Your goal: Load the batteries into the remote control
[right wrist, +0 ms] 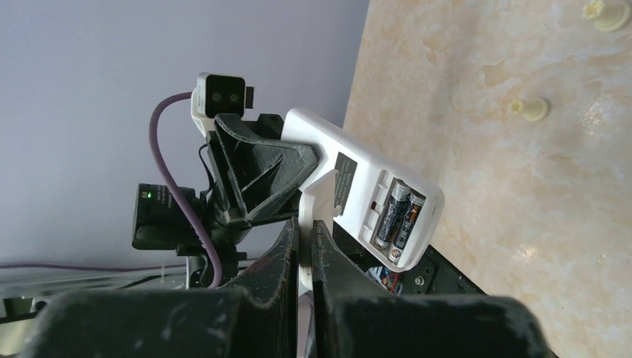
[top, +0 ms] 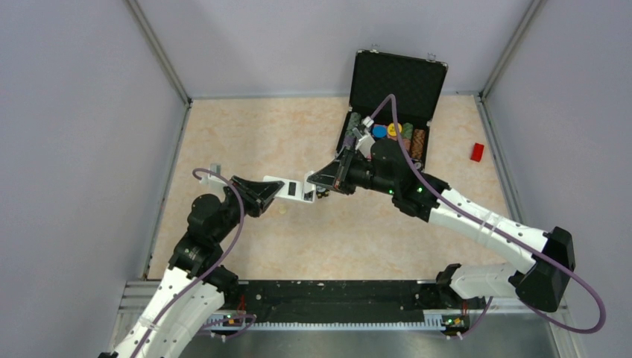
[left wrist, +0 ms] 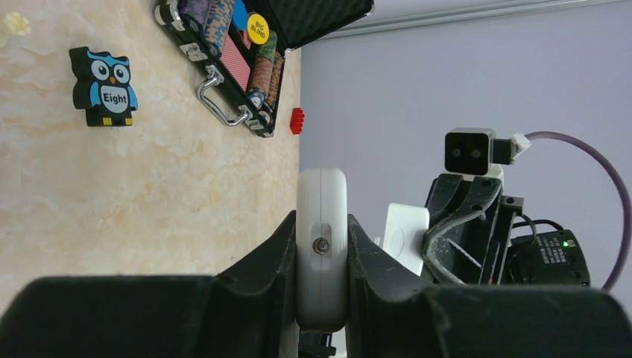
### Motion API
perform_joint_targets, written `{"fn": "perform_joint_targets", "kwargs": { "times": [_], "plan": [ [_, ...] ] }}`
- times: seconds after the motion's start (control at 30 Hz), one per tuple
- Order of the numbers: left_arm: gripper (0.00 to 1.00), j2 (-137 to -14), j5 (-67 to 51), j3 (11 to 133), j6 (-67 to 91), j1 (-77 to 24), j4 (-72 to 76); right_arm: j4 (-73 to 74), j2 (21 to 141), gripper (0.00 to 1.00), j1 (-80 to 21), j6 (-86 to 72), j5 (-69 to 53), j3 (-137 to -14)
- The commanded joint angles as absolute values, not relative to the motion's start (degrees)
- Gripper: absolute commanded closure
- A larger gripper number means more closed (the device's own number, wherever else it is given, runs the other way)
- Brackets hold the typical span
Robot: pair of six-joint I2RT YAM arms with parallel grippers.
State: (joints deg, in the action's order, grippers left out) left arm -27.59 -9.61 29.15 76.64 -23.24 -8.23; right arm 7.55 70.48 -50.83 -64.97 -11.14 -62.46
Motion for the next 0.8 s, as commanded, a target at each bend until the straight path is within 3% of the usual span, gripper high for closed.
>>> {"fn": "perform_joint_targets", "kwargs": {
  "times": [0.0, 0.77],
  "plan": [
    [1.0, -26.72, -10.38, 30.78, 78.69, -23.29, -4.0, -3.29, 67.88, 1.0, -50.85, -70.44, -13.24, -57.79],
    [1.0, -25.0, -11.62, 27.86, 84.38, -23.29, 4.13, -5.65, 66.88, 1.0, -50.88, -78.0, -10.66, -53.25]
  ]
}}
